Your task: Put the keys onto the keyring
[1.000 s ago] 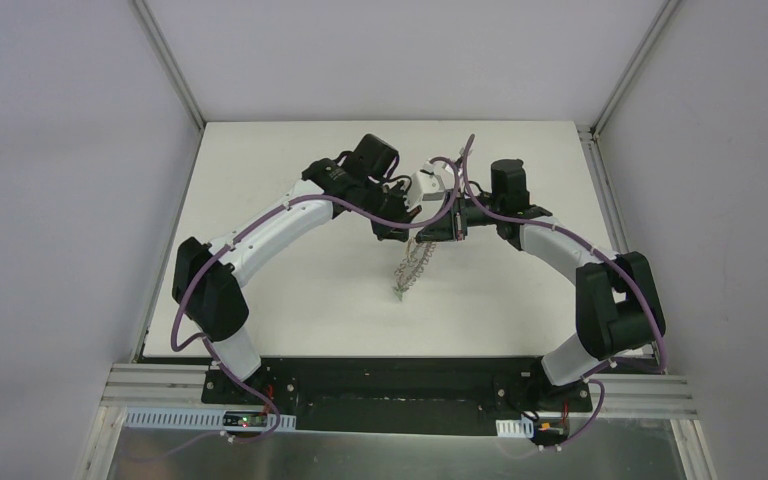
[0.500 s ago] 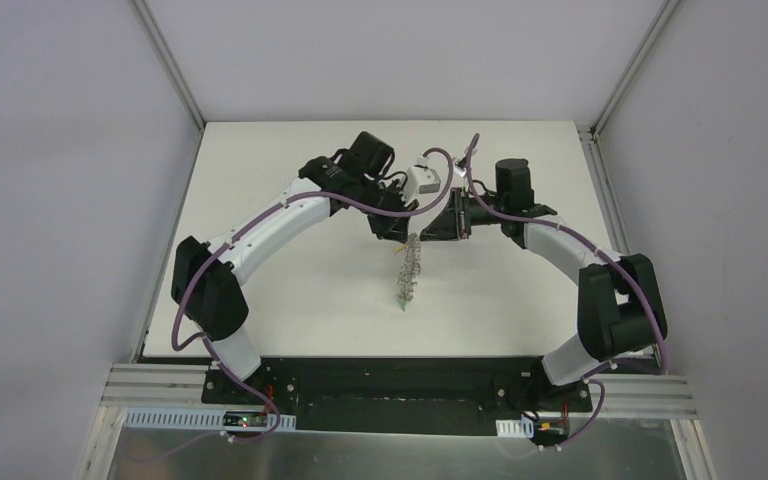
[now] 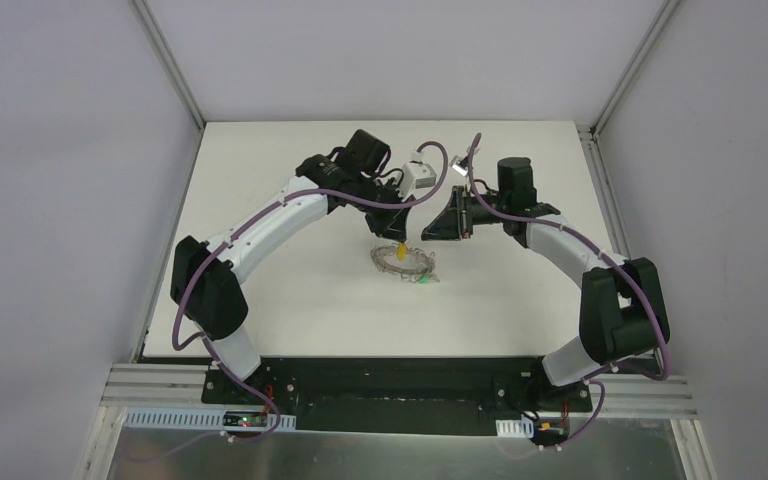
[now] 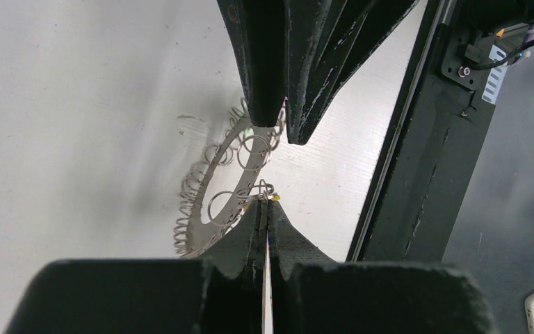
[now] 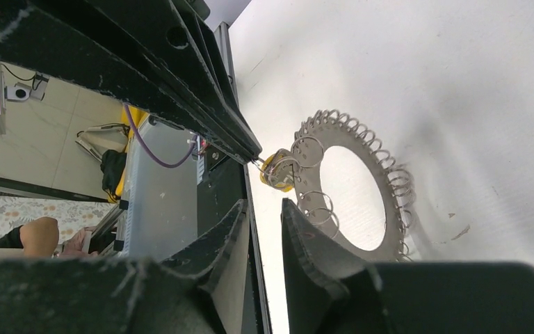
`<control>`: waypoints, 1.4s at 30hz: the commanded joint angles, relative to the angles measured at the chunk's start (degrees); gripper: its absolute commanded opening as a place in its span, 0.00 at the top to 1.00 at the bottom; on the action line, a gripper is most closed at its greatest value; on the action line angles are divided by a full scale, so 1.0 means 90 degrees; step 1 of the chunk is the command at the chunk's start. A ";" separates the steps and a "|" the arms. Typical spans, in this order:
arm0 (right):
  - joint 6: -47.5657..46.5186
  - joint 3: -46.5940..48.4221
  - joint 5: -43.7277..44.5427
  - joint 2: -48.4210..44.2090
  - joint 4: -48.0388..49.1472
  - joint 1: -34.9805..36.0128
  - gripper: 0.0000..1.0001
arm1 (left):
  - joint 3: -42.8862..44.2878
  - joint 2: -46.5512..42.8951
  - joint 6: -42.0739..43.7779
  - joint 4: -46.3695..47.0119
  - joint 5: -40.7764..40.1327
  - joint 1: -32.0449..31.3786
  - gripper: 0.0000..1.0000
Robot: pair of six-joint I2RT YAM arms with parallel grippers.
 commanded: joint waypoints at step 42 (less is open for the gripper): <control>-0.5214 -0.0057 0.3962 -0.0242 -0.3703 0.2072 0.43 | -0.1540 -0.0400 -0.0808 0.0387 -0.1459 0.1438 0.65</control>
